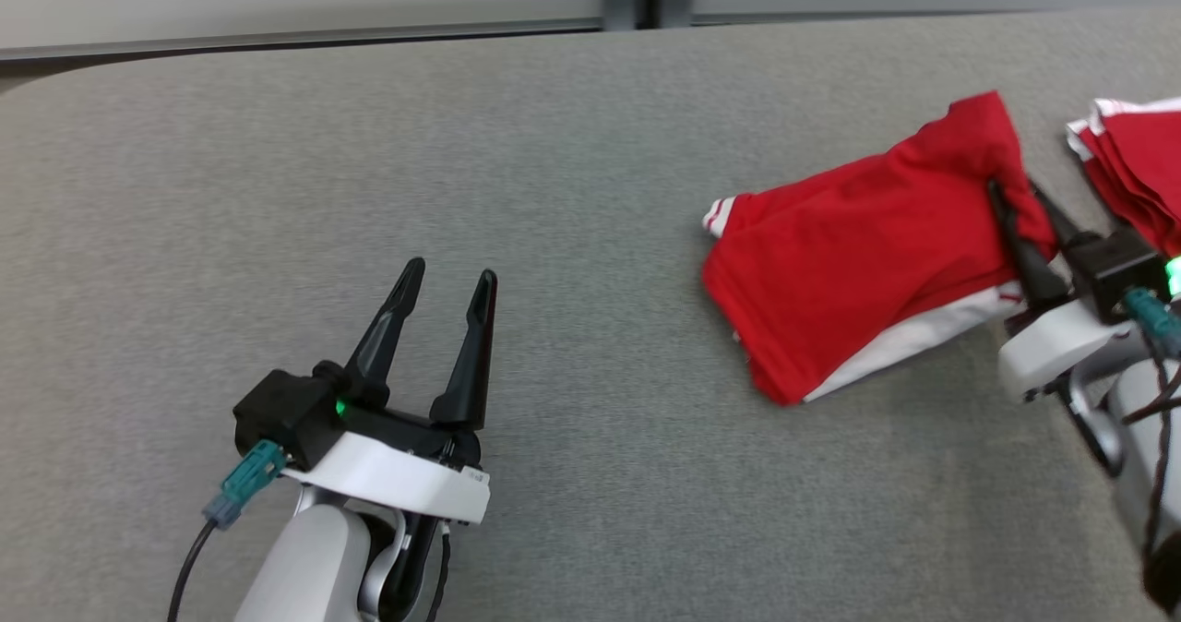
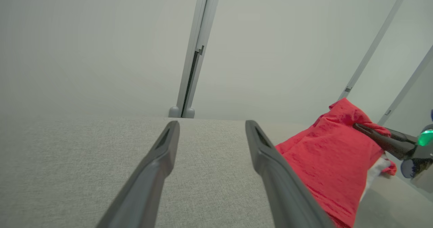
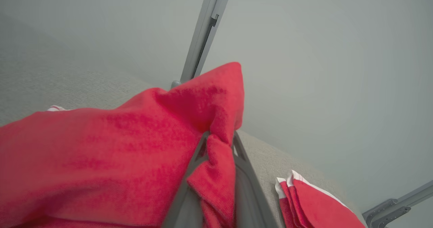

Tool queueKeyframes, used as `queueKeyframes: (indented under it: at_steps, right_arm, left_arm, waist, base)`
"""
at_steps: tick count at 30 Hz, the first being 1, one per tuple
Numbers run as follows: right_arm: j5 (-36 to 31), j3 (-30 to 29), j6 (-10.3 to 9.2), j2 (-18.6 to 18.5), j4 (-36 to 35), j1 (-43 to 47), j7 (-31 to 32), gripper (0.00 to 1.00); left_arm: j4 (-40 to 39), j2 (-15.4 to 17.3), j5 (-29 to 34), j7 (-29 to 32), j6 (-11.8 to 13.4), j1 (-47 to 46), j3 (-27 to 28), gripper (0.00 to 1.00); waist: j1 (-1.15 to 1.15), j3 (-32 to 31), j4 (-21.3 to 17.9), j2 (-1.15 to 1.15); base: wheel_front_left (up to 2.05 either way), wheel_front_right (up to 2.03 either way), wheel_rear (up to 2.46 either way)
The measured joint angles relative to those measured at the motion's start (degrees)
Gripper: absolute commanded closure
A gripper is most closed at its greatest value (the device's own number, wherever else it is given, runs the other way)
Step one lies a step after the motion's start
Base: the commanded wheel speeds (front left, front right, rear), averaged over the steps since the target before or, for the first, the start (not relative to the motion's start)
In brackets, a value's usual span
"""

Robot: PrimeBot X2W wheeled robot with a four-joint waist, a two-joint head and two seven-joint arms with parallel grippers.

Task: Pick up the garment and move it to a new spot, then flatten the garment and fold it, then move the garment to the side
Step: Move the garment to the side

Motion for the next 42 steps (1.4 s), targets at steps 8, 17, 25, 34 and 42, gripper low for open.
queueKeyframes:
  at_steps: [8,17,25,34,42]
  right_arm:
    - [3.4,7.5,0.02,-13.2,-1.0,-10.1,2.5,1.00]
    - [1.8,1.9,0.04,-23.6,5.8,-19.3,2.7,1.00]
    - [-1.5,-5.6,0.05,-23.2,11.5,-19.6,2.3,1.00]
    - [-1.6,-11.3,0.05,-21.9,15.5,-19.8,2.5,0.00]
    - [-2.8,-13.5,0.04,-19.8,14.1,-20.5,0.9,0.00]
  left_arm:
    - [-0.9,0.4,2.3,0.0,0.0,-5.4,-1.9,0.00]
    - [-0.9,1.2,1.6,0.0,0.0,-11.6,-4.8,0.00]
    - [-0.6,1.6,1.0,0.0,0.0,-11.9,-5.1,0.00]
    - [-0.5,1.3,0.9,-0.1,0.0,-12.3,-4.6,0.00]
    - [0.2,0.5,-0.1,0.0,0.0,-11.6,-3.8,0.00]
  waist:
    - [0.00,5.6,-5.6,0.00]
    - [0.00,14.2,-8.1,0.00]
    - [0.00,17.2,-6.6,0.00]
    - [0.00,18.0,-4.9,0.00]
    - [0.00,14.5,-3.8,0.00]
  base:
    - [0.00,0.00,0.00]
    - [0.00,0.00,0.00]
    - [0.00,0.00,0.00]
    - [0.00,0.00,0.00]
    - [0.00,0.00,0.00]
